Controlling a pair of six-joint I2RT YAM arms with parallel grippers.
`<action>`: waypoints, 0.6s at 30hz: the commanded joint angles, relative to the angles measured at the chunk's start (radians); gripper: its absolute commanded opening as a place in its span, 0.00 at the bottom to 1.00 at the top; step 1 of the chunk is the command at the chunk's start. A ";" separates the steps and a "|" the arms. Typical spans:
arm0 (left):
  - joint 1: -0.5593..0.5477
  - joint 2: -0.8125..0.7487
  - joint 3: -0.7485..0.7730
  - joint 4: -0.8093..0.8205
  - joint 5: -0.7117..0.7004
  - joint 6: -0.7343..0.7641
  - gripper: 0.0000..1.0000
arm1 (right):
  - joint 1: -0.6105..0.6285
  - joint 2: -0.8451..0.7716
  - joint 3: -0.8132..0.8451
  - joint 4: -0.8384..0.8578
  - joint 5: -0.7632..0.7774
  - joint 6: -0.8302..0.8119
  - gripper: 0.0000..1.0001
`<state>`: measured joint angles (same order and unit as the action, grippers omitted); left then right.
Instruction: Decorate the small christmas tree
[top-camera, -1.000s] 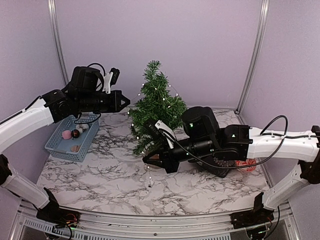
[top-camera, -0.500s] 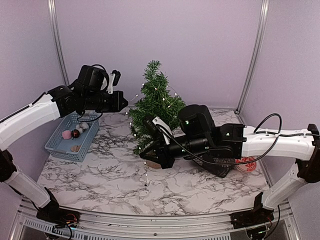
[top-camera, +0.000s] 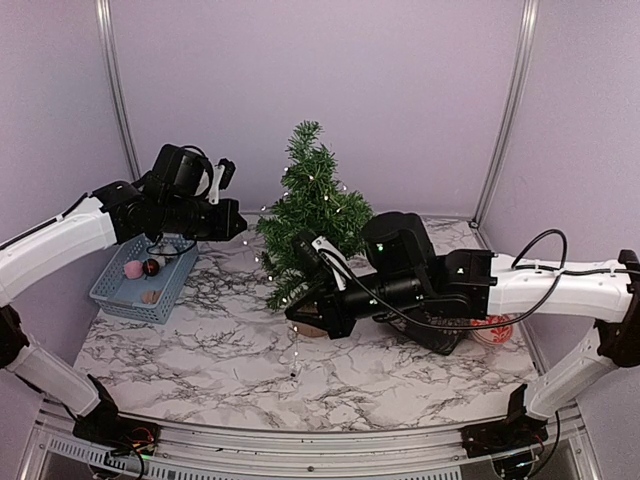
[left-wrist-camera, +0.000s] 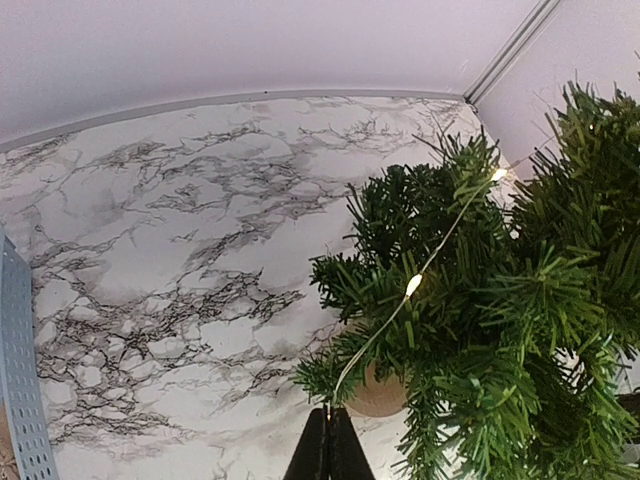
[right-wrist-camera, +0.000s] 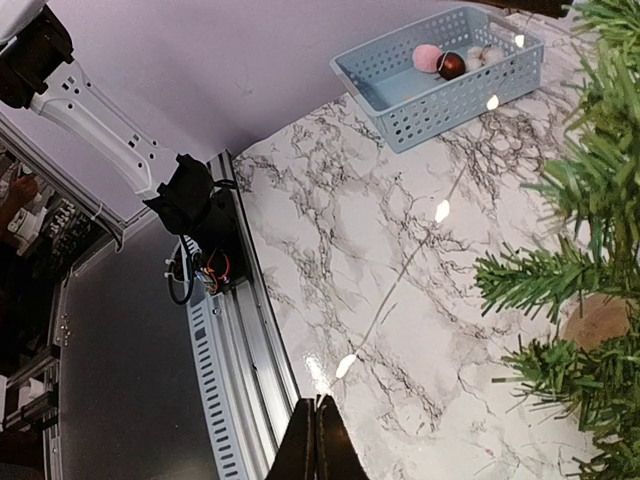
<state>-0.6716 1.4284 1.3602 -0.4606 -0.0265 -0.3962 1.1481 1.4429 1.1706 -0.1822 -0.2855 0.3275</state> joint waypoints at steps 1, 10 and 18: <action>0.002 -0.043 -0.034 -0.009 0.065 0.011 0.00 | 0.010 -0.074 -0.031 -0.032 -0.016 0.031 0.00; -0.017 -0.032 -0.033 -0.005 0.119 0.010 0.00 | 0.008 -0.200 -0.066 -0.150 0.059 0.054 0.00; -0.020 -0.023 -0.033 0.027 0.194 0.018 0.02 | 0.002 -0.279 -0.055 -0.295 0.156 0.058 0.00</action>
<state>-0.6991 1.4082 1.3304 -0.4595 0.1516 -0.3958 1.1488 1.2087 1.1011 -0.3656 -0.1852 0.3744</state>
